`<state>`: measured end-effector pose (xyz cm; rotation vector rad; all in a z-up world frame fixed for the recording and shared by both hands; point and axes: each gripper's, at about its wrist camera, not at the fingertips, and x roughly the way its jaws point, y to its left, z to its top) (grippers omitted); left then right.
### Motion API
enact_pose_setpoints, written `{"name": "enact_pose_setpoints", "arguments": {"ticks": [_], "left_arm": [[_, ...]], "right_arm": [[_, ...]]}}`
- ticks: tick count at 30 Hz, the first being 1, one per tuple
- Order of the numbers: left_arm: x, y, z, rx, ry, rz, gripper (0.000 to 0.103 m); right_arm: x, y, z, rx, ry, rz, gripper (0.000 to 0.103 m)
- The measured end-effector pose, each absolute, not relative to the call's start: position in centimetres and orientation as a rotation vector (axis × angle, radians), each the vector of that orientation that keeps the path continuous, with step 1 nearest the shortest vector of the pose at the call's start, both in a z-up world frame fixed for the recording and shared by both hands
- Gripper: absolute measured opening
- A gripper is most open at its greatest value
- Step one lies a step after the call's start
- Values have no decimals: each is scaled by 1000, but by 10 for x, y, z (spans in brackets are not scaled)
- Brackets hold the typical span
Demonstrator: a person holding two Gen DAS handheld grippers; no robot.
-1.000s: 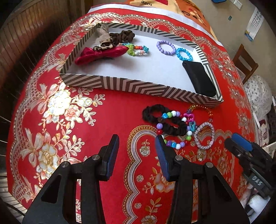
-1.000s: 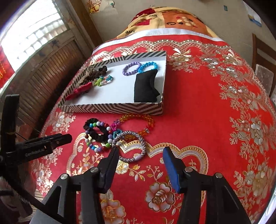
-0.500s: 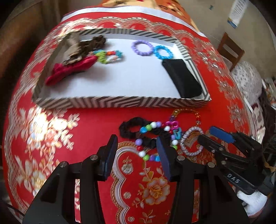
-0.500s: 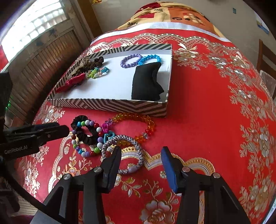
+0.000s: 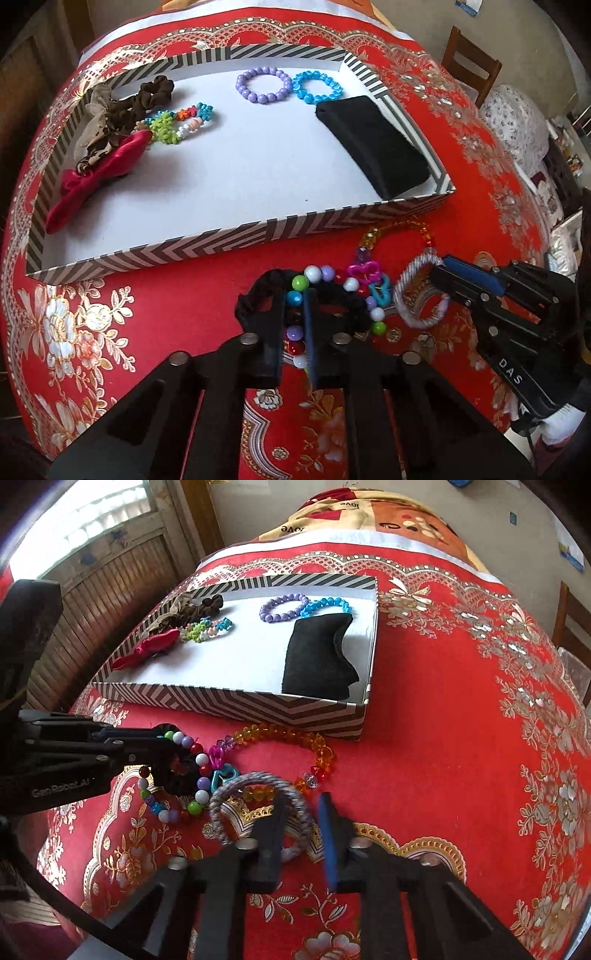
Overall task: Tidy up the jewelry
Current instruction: 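Grasp the multicolour bead bracelet with the left gripper while the right grasps the silver braided bracelet, then carry both bracelets into the white tray and open both grippers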
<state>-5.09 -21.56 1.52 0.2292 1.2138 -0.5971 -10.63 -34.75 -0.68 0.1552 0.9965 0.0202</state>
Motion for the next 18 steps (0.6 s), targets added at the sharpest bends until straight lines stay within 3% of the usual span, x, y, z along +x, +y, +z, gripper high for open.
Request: {"name": "enact_pose_setpoints", "arguments": {"ticks": [18], "left_arm": [[-66, -177, 107, 57, 1101, -601, 7]], "right_arm": [[-126, -351, 60, 215, 855, 83, 7]]}}
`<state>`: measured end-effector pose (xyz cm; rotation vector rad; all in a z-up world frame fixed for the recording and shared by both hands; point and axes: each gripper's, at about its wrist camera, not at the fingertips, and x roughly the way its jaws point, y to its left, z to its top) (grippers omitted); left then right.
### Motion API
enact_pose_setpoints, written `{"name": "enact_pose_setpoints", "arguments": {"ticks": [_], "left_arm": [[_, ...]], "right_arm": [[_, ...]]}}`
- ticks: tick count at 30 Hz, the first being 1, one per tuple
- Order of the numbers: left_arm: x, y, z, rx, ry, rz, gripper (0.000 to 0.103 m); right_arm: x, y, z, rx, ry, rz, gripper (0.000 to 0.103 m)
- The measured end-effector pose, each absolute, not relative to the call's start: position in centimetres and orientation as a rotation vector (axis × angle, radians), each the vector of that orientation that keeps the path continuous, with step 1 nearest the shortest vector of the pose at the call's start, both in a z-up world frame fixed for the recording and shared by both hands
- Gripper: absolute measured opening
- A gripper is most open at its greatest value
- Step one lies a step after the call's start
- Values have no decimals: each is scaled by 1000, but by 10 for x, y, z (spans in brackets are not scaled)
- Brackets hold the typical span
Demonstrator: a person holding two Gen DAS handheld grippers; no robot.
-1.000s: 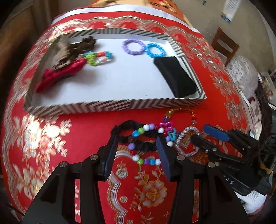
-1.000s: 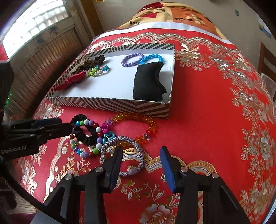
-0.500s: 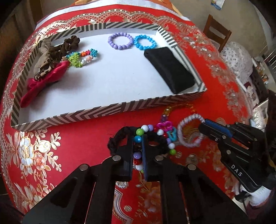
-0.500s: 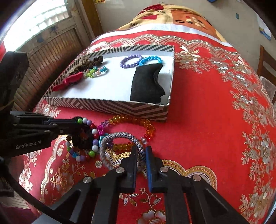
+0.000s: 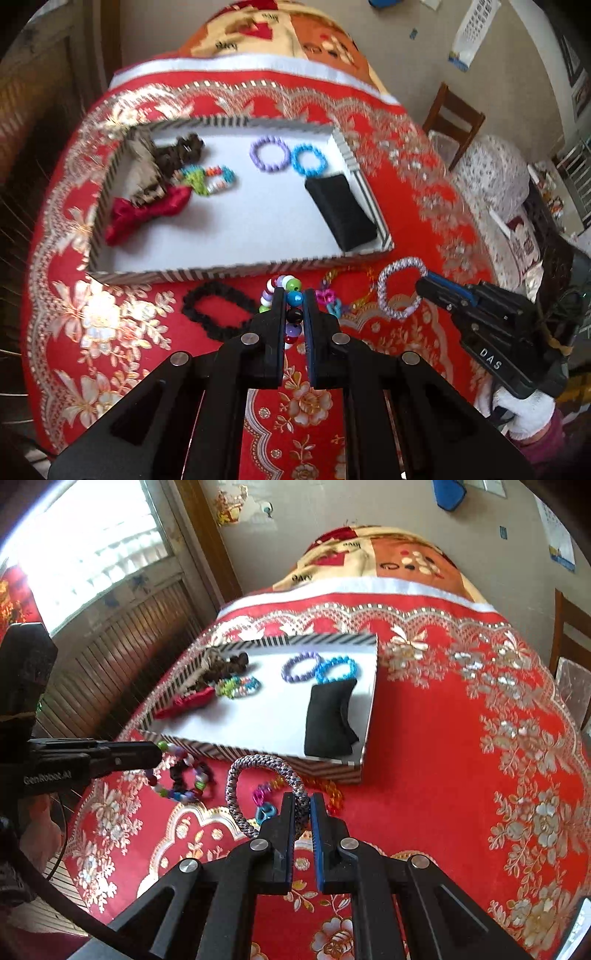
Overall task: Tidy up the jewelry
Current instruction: 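Carry both bracelets into the white tray and open both grippers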
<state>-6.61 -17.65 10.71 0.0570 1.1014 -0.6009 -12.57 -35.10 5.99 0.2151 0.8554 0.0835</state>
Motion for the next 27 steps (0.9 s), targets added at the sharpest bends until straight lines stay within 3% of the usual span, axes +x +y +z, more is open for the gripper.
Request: {"name": "enact_pose_setpoints", "arguments": {"ticks": [12, 27], "left_arm": [[-41, -164, 144, 29, 1017, -534, 7], [23, -192, 94, 59, 1071, -510, 7]], "right_arm": [[-107, -341, 81, 201, 812, 117, 7], [-38, -343, 61, 204, 906, 96, 7]]}}
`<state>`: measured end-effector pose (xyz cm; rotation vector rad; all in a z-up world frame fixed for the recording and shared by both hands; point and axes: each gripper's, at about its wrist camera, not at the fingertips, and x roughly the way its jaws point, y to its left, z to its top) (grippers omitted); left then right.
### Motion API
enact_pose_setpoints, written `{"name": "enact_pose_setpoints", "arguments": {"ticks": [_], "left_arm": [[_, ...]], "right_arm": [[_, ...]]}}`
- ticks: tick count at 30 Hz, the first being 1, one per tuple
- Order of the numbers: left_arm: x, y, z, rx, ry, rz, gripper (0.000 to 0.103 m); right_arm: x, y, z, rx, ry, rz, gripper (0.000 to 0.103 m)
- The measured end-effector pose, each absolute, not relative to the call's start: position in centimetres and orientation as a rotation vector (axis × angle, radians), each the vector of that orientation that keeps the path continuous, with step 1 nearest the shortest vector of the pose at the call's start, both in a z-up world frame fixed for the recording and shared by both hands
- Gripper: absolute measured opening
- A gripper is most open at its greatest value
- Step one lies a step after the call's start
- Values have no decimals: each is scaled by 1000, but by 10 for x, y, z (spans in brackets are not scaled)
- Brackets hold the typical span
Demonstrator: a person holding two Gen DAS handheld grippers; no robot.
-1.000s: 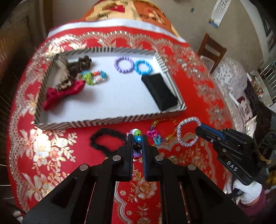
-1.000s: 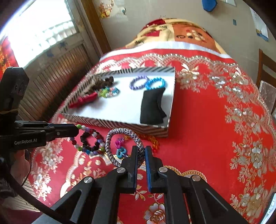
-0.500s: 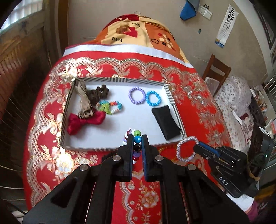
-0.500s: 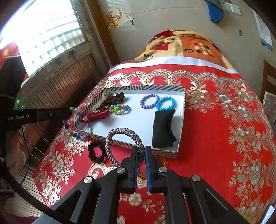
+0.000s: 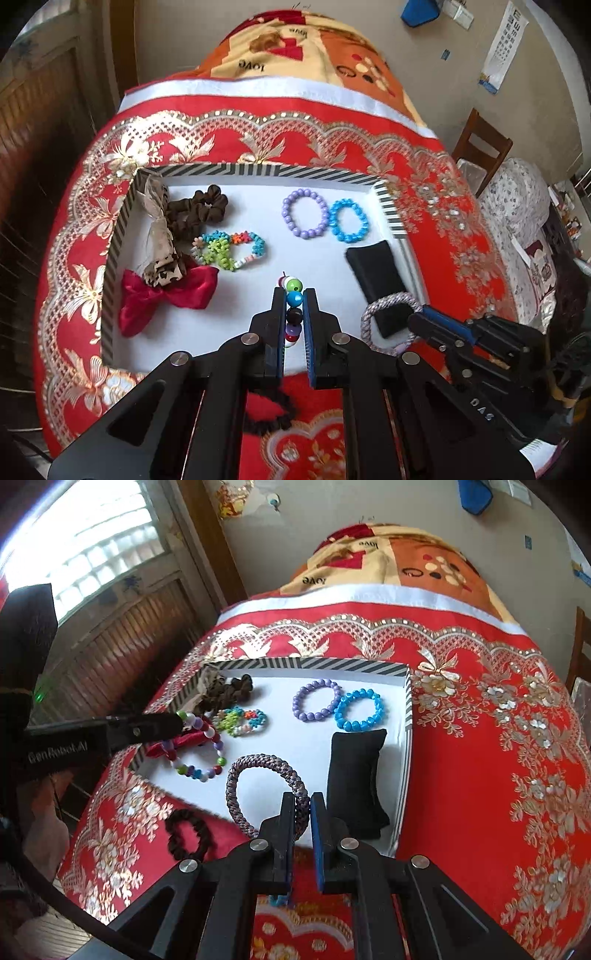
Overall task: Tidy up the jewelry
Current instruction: 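Carry both bracelets into the white tray and open both grippers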
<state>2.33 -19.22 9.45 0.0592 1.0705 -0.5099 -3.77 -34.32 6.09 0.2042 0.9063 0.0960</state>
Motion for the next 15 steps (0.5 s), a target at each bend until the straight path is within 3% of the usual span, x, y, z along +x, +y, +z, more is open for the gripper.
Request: {"name": "enact_pose_setpoints", "arguments": {"ticks": [15], "left_arm": [[70, -161, 35, 36, 1174, -397, 7]], "right_arm": [[51, -329, 16, 183, 1039, 89, 7]]}}
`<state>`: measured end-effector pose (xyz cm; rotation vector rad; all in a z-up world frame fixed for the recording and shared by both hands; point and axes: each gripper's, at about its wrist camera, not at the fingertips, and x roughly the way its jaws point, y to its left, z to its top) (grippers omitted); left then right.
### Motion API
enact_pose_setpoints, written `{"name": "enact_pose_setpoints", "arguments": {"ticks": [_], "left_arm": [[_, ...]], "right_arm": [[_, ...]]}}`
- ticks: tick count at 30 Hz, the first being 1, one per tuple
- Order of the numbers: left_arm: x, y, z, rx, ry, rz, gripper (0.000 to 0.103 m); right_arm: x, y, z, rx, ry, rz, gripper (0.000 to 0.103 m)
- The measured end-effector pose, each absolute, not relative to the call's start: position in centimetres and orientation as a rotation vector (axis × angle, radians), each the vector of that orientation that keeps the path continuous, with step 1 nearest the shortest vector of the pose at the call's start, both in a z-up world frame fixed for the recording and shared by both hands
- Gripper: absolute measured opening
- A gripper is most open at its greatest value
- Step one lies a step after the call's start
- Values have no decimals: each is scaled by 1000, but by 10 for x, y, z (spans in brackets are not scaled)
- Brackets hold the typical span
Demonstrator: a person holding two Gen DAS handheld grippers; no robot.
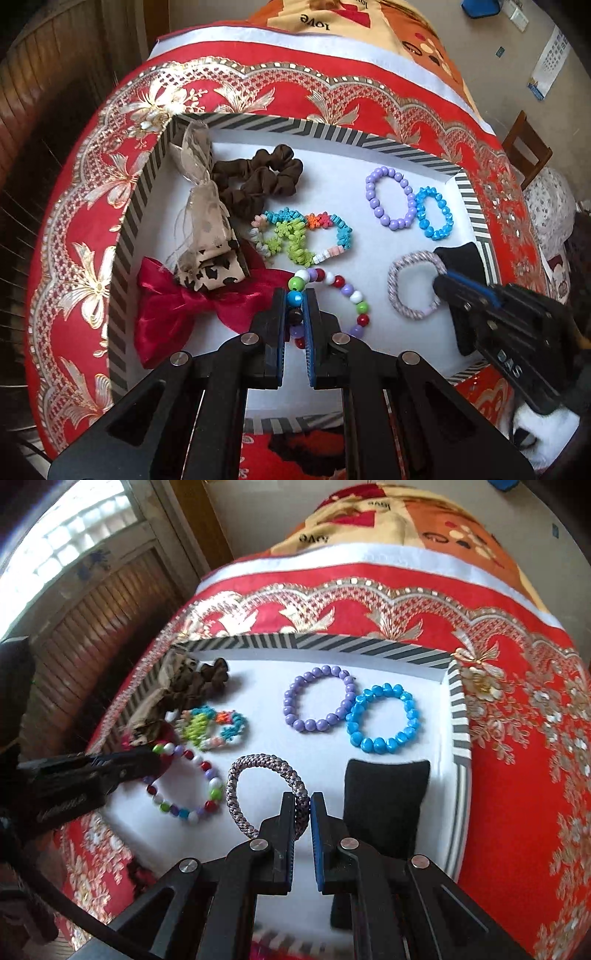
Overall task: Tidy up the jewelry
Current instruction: 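Carry both bracelets into the white tray and open both grippers, then withdraw both grippers toward the black scrunchie and orange crystal bracelet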
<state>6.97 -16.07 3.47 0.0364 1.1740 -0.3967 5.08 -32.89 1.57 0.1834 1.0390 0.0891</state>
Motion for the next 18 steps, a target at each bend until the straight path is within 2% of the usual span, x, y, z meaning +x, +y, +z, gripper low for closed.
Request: {"name": "enact_pose_setpoints", "arguments": {"ticks": [4, 6, 8, 10, 13, 15, 17, 18], "left_arm": [[72, -163, 30, 33, 1176, -384, 9], [74, -164, 29, 30, 1175, -380, 14], [75, -164, 28, 24, 1173, -378, 30], [75, -163, 30, 18, 1166, -375, 37], [72, -163, 33, 28, 1151, -358, 40], [70, -163, 34, 31, 1149, -346, 41], [67, -163, 36, 31, 1152, -340, 41], [65, -163, 38, 31, 1151, -338, 41]], "right_arm": [[65, -330, 6, 181, 1062, 90, 7], [70, -330, 3, 179, 1070, 85, 7], [74, -332, 3, 176, 1068, 83, 7], [75, -332, 3, 166, 1064, 84, 8], [74, -332, 7, 170, 1055, 90, 10], [71, -333, 12, 174, 1039, 92, 12], [65, -333, 18, 182, 1021, 94, 24], [61, -333, 22, 187, 1011, 96, 27]]}}
